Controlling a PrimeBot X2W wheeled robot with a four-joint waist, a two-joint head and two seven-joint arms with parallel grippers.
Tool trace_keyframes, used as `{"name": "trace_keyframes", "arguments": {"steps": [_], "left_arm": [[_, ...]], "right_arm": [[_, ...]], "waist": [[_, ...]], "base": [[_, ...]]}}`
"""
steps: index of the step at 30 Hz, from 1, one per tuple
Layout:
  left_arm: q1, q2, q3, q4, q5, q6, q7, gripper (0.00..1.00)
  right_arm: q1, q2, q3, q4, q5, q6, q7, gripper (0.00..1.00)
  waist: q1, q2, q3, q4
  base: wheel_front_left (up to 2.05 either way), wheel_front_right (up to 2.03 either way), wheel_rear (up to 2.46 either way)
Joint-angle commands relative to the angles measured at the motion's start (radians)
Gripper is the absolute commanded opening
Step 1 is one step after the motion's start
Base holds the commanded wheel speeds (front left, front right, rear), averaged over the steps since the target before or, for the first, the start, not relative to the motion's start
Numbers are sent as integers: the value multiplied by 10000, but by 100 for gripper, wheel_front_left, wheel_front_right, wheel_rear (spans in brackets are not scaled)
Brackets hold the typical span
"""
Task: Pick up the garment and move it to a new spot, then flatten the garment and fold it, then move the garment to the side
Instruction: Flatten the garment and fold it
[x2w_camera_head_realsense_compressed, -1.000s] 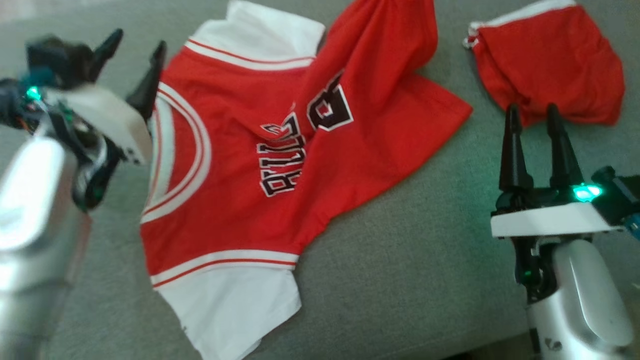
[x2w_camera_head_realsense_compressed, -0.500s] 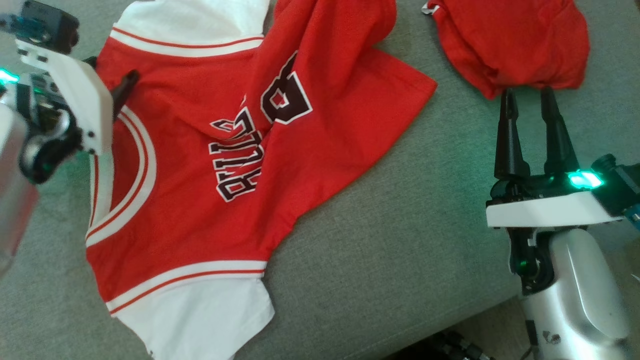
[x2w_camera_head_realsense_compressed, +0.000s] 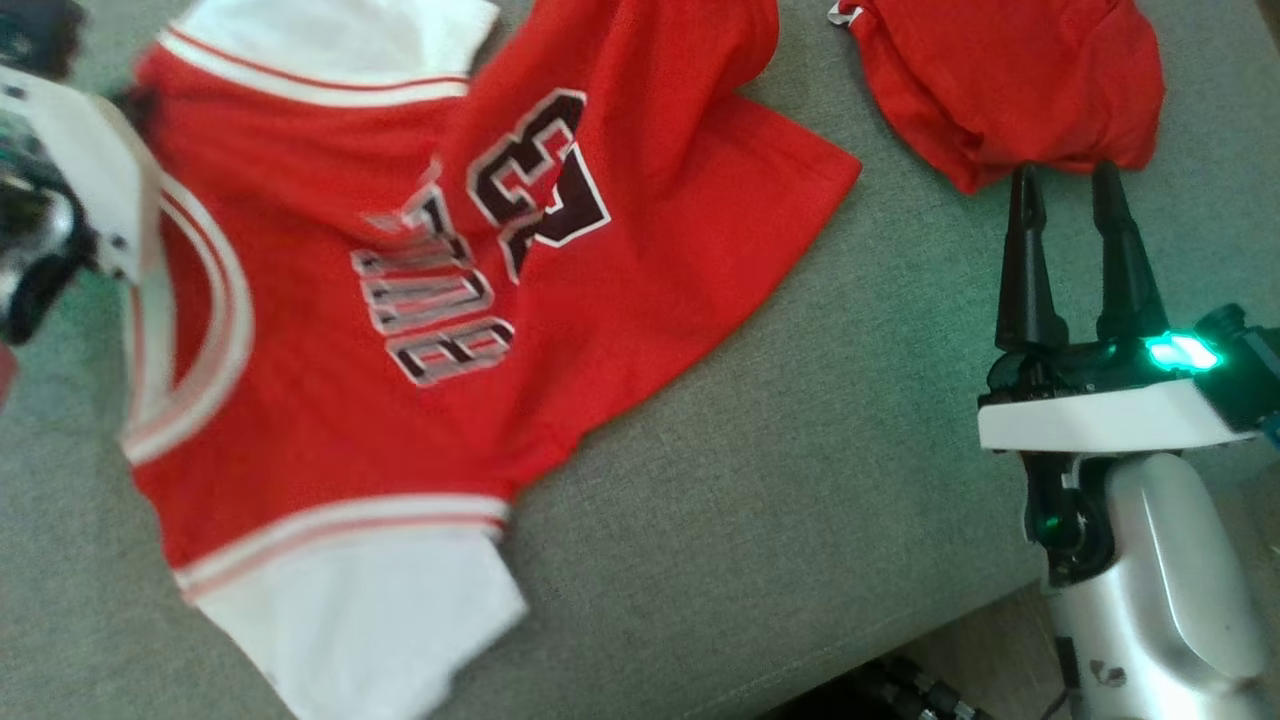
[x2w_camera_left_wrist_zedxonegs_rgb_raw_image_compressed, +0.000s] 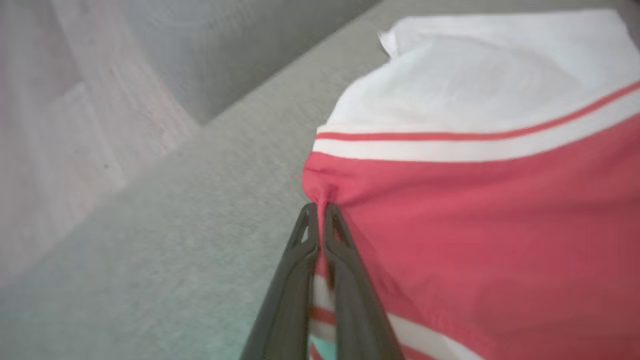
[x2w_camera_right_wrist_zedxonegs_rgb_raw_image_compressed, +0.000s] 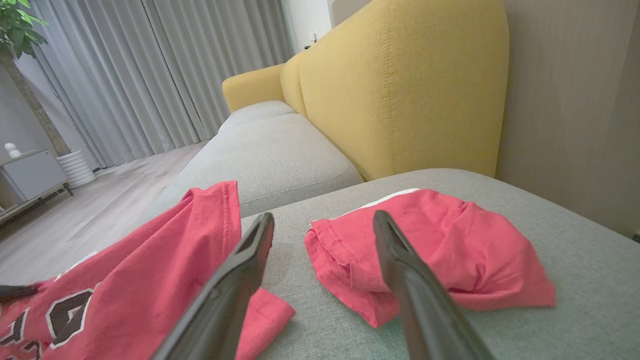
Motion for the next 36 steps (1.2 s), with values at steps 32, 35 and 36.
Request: {"name": "trace_keyframes", "arguments": {"steps": [32,35,36], "left_arm": [[-1153,-1640,1392,2341,889,1580,-7554,100],[95,-1964,1843,1198,669,1949,-7654,100],[574,-2029,2077,636,661,2131,-7658,100]], "right_arm": [[139,-18,264,82,-865,-7,-91,100],[320,-18,61,338,-1223,-7,-81,100],[381,-18,-5,406,-1301,-7,-76,100]], "waist": [[-1,0,-1794,1717],[-1,0,-2262,2320],[-1,0,-2373,2503]], "base": [[0,0,0],[0,0,0],[0,0,0]]}}
